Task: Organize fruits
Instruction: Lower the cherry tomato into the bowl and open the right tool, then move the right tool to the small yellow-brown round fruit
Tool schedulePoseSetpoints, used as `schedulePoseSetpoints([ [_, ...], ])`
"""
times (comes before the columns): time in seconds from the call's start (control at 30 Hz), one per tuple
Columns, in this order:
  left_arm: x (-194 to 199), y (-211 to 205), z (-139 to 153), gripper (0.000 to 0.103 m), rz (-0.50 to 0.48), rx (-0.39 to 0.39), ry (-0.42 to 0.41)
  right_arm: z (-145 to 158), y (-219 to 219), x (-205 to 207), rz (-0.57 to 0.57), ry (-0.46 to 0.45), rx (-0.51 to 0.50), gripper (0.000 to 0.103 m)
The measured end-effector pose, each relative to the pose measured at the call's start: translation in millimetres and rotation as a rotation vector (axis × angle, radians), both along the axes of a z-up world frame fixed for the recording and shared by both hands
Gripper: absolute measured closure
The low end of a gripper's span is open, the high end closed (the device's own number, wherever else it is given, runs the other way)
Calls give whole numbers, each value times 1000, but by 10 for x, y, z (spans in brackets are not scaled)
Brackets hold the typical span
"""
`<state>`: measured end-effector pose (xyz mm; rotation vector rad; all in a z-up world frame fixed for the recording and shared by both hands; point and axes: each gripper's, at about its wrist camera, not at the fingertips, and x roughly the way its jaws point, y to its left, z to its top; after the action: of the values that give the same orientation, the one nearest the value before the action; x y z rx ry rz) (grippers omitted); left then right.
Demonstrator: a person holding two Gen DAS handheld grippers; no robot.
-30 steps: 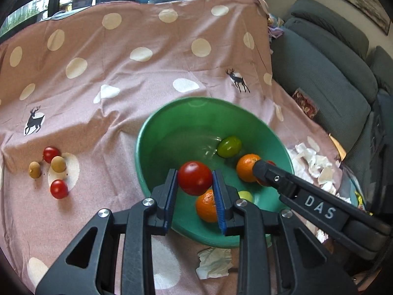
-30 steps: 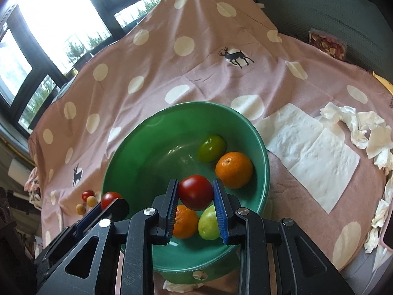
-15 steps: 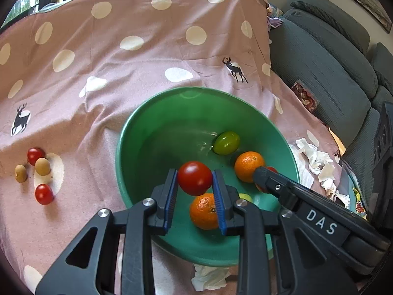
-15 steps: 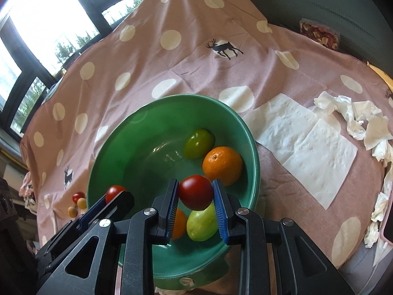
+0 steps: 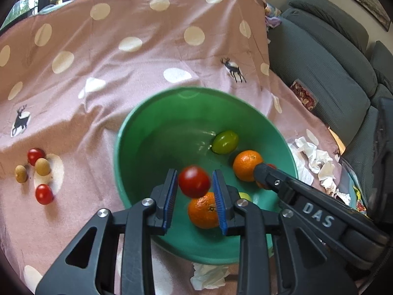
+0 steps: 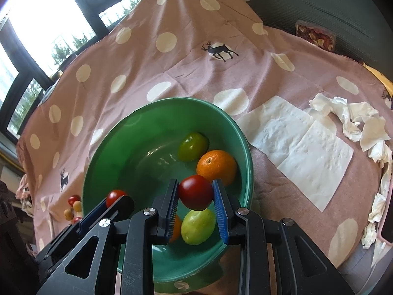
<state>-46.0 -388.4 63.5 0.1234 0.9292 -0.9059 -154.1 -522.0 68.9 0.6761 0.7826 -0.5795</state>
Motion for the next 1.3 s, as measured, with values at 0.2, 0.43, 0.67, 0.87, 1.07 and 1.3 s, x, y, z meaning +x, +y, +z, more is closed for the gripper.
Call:
schedulePoseSetpoints([
  [0.2, 43, 323, 183, 45, 54, -59, -4, 39, 40, 39, 6, 8, -21, 71],
  [0.43, 234, 962, 358, 31, 202, -63, -32, 149, 163, 68, 22, -28, -74, 60],
  [0.67, 538, 1737, 248, 29, 441, -45, -11, 265, 443, 215, 120, -88, -98, 56],
  [0.87, 800, 2188, 158, 29, 603, -52, 30, 333, 860, 461, 251, -151, -100, 56],
  [1.07, 976, 2284, -40, 31, 627, -43, 89, 249, 1327, 816, 426, -152, -99, 56],
  [1.3, 1218, 2231, -240, 38, 610, -63, 181, -52, 1622, 1271, 576, -80, 7, 56],
])
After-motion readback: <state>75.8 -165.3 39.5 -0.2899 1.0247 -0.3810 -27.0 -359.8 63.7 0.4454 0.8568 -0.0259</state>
